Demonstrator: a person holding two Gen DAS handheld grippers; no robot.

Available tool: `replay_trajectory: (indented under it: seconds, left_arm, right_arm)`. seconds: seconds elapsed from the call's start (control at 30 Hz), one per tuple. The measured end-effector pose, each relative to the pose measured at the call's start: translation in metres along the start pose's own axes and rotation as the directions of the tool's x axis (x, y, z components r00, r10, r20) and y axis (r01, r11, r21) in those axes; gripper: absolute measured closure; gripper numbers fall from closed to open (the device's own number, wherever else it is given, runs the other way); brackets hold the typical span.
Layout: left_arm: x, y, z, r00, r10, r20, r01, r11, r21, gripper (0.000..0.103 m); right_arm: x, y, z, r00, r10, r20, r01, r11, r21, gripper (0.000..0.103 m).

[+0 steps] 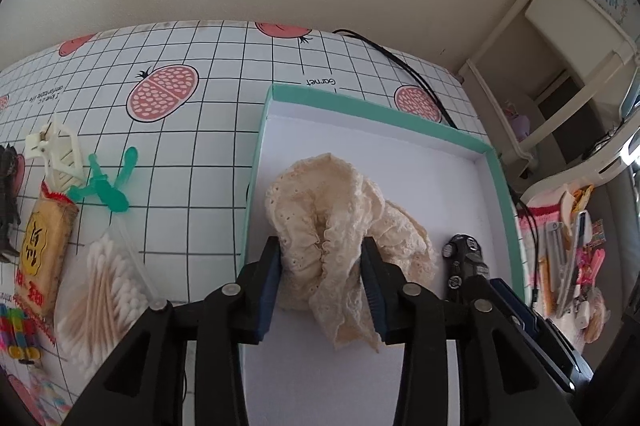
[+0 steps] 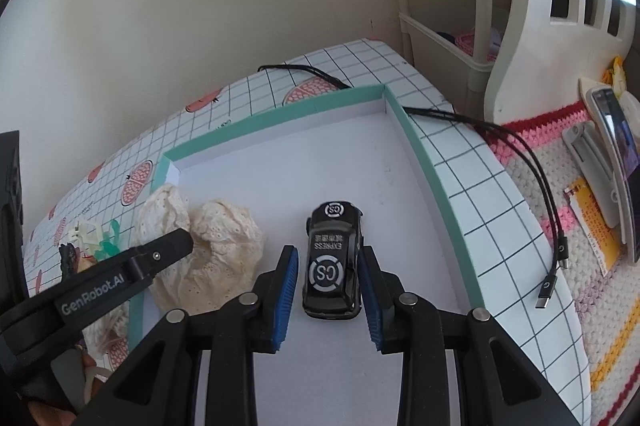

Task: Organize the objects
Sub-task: 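Open both grippers to release the cloth and car into the tray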

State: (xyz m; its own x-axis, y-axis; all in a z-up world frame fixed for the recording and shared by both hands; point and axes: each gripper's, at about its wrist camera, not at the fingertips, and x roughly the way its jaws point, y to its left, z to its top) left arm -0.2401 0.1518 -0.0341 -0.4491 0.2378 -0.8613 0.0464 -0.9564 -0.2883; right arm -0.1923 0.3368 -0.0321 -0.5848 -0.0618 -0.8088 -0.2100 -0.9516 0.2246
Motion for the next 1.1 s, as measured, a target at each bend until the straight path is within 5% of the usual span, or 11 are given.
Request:
replay_trajectory:
  seconds: [0.33, 0.5, 0.73, 0.87, 1.1]
  left_arm:
    - [-0.038, -0.002, 0.005, 0.997, 0.069, 0.040, -0.069, 0.998, -0.007, 0.057]
    - [-0.052, -0.011, -0.001, 0.981, 0.184, 0.062, -0.187, 0.981, 0.045, 0.053]
    - [-0.060, -0.003, -0.008, 0.969, 0.244, 0.046, -0.245, 0.970, 0.003, 0.053]
    - [-0.064, 0.005, -0.013, 0.953, 0.300, 0.039, -0.300, 0.954, -0.011, 0.030]
    - [-0.071, 0.018, -0.016, 0.940, 0.338, 0.044, -0.335, 0.940, -0.063, 0.025]
  right_arm:
    - [-0.018, 0.014, 0.008, 1.000, 0.010, -0.017, -0.010, 0.999, -0.035, 0.070]
    - [-0.025, 0.024, 0.010, 0.999, -0.013, -0.045, 0.009, 0.997, -0.081, 0.069]
    - [-0.028, 0.028, 0.008, 0.997, -0.051, -0.059, 0.044, 0.993, -0.112, 0.047]
    - [-0.030, 0.026, 0.010, 0.997, -0.047, -0.065, 0.041, 0.994, -0.098, 0.034]
    - [-0.031, 0.031, 0.009, 0.996, -0.044, -0.075, 0.035, 0.993, -0.115, 0.016]
